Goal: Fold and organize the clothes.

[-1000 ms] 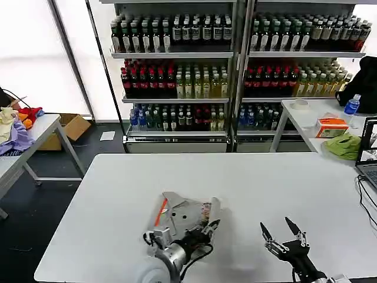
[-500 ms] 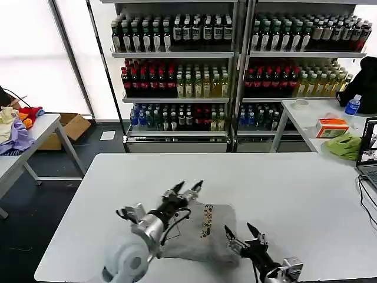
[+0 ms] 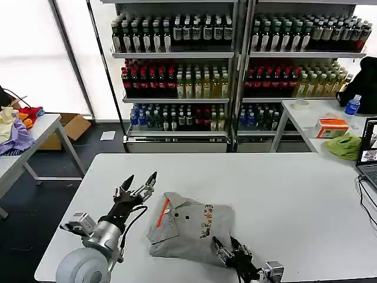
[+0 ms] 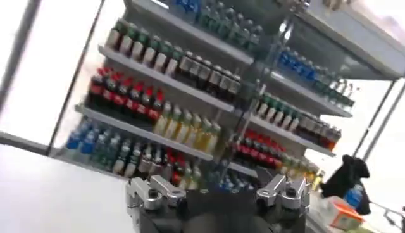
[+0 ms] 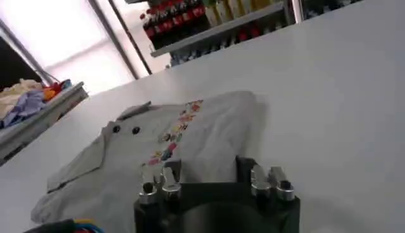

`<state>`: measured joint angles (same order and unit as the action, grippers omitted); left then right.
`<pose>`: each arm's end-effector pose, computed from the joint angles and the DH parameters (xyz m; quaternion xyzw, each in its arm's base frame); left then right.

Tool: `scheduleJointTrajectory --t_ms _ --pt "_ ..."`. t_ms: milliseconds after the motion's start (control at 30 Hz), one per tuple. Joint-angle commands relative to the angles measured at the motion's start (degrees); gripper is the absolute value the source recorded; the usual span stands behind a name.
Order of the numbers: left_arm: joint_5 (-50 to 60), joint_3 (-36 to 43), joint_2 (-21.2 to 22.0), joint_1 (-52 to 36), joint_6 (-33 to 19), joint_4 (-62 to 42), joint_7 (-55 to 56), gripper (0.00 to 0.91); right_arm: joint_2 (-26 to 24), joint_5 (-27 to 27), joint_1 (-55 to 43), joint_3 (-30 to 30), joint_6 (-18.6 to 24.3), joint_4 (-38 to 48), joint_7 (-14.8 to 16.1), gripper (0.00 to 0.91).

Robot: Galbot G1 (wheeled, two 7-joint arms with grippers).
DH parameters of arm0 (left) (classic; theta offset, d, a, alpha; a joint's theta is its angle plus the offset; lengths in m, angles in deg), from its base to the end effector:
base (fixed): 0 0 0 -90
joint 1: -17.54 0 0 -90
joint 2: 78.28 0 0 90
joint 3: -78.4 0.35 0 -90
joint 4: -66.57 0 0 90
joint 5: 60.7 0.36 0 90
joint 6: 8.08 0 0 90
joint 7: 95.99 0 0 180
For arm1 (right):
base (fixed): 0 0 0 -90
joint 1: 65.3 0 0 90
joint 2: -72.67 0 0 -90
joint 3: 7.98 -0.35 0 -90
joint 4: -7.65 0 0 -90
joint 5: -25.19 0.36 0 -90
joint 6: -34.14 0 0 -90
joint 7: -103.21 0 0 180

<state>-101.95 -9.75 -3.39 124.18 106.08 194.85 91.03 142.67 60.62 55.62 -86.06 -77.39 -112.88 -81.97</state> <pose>0.2348 0.0243 -0.2006 -0.1232 -0.9689 0.2034 0.0688 0.1683 0.0030 -0.3094 0.1547 -0.9395 -0.1610 0.2599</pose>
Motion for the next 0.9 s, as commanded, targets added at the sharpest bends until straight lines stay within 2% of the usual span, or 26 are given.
scheduleJointTrajectory --t_ms 33,267,467,633,667,700,867,900 --pt "1.2 -5.9 0.5 4.1 -0.6 2.7 -1.1 0.907 -1.9 3.4 -5.1 -1.2 -2.0 2.2 -0.8 0.000" --pt "0.2 -6.7 0.6 3.8 -0.3 2.6 -0.9 0.907 -5.5 3.4 -10.4 -3.5 -6.5 2.8 1.0 0.000" --pt "-2.5 -8.7 0.5 4.5 0.2 2.8 -0.1 0.907 -9.2 2.2 -10.0 -7.3 -6.0 3.7 4.9 0.000" --pt "-3.3 -9.6 0.3 4.7 0.3 3.0 -0.1 0.907 -11.2 2.5 -8.8 -10.6 -5.9 4.0 5.7 0.000" --pt "-3.3 -9.7 0.3 4.7 0.3 3.0 0.0 0.907 -11.1 2.5 -8.4 -11.5 -6.2 3.6 5.7 0.101" --pt "-3.3 -9.7 0.3 4.7 0.4 3.1 0.0 0.907 -11.0 2.7 -8.0 -12.5 -6.4 3.0 6.0 0.907" --pt "-3.1 -9.9 0.0 5.0 0.3 3.5 -0.4 0.907 -10.3 2.9 -4.5 -16.4 -5.4 -0.7 8.4 0.907" --pt "-2.7 -10.1 0.0 5.0 0.2 3.6 -0.7 0.907 -10.0 1.7 -3.5 -17.8 -3.7 -2.0 10.2 0.907"
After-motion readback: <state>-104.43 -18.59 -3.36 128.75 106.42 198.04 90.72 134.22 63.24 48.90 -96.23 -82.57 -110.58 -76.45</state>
